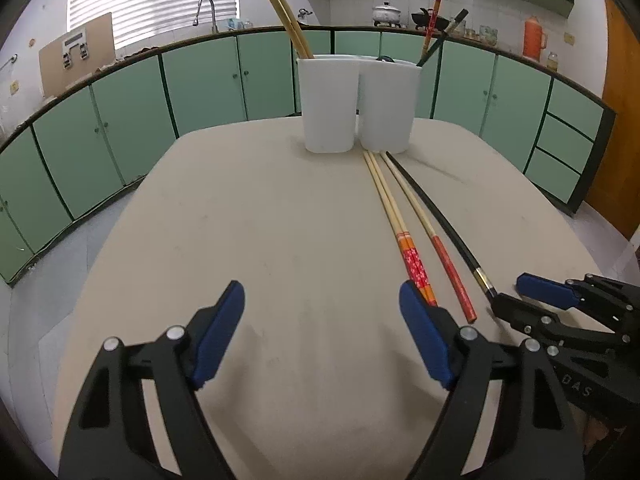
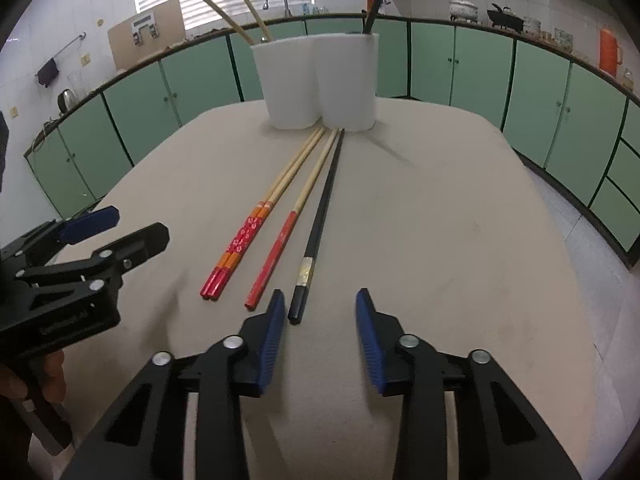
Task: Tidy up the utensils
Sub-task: 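Open both tools and move them back over the remaining chopsticks, then grasp the black chopstick with the right tool while the left tool grasps a red-patterned chopstick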
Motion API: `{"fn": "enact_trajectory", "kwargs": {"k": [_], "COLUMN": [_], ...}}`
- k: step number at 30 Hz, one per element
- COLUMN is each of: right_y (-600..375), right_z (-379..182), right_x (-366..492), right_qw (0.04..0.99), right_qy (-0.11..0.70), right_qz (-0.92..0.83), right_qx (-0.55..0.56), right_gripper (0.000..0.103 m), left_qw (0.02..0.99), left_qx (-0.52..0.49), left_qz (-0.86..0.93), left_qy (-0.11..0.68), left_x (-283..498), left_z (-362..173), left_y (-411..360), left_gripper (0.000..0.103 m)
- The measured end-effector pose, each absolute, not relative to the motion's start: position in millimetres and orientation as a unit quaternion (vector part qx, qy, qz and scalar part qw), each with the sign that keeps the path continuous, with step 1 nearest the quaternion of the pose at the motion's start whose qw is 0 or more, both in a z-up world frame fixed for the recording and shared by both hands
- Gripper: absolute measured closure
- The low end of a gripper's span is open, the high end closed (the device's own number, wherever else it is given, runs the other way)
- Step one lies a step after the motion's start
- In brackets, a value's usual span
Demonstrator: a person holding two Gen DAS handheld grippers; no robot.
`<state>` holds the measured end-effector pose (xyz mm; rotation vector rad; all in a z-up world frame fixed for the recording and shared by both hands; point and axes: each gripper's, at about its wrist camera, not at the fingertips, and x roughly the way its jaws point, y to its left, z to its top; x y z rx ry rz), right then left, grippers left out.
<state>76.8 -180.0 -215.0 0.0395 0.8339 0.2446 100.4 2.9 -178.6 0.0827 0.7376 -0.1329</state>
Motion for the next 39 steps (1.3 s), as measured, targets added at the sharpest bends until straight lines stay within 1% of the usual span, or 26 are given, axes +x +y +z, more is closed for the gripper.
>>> {"fn": "enact_trajectory", "kwargs": {"k": [2, 5, 7, 9, 11, 12, 17, 33, 35, 36, 39], "right_y": [-181, -178, -177, -176, -178, -179, -186, -187, -187, -187, -186], "right_z": [-215, -214, -214, -214, -214, -214, -214, -216, -216, -216, -216], "right_x": [77, 77, 77, 76, 77, 77, 78, 78, 78, 78, 78], "right_qw": [0.906, 0.906, 0.906, 0.906, 0.906, 0.907, 0.906, 0.905, 0.905, 0.905, 0.906], "right_qy": [0.405, 0.406, 0.406, 0.406, 0.406, 0.407, 0.408, 0.407, 0.407, 0.407, 0.407], "right_qz": [0.12, 0.12, 0.121, 0.12, 0.115, 0.113, 0.113, 0.115, 0.115, 0.115, 0.114], "right_qx": [0.017, 0.012, 0.009, 0.007, 0.01, 0.014, 0.03, 0.033, 0.033, 0.033, 0.031], "right_gripper": [0.071, 0.078, 0.081, 0.089, 0.095, 0.096, 0.096, 0.096, 0.096, 0.096, 0.096], "left_qw": [0.928, 0.923, 0.92, 0.917, 0.915, 0.914, 0.911, 0.899, 0.901, 0.9, 0.901], "left_qx": [0.045, 0.051, 0.052, 0.053, 0.054, 0.053, 0.051, 0.044, 0.041, 0.039, 0.03], "left_qz": [-0.069, -0.077, -0.084, -0.089, -0.096, -0.102, -0.114, -0.11, -0.103, -0.091, -0.079], "left_qy": [0.364, 0.374, 0.38, 0.384, 0.389, 0.39, 0.393, 0.421, 0.42, 0.424, 0.425], "left_x": [101, 103, 103, 104, 104, 105, 105, 116, 116, 117, 118], "left_z": [-180, -184, -186, -188, -189, -189, -190, -200, -199, -201, -200], "left_y": [0, -4, -6, -9, -12, -13, -19, -27, -25, -23, -17], "left_gripper": [0.027, 0.027, 0.027, 0.027, 0.027, 0.027, 0.027, 0.026, 0.031, 0.04, 0.04]}}
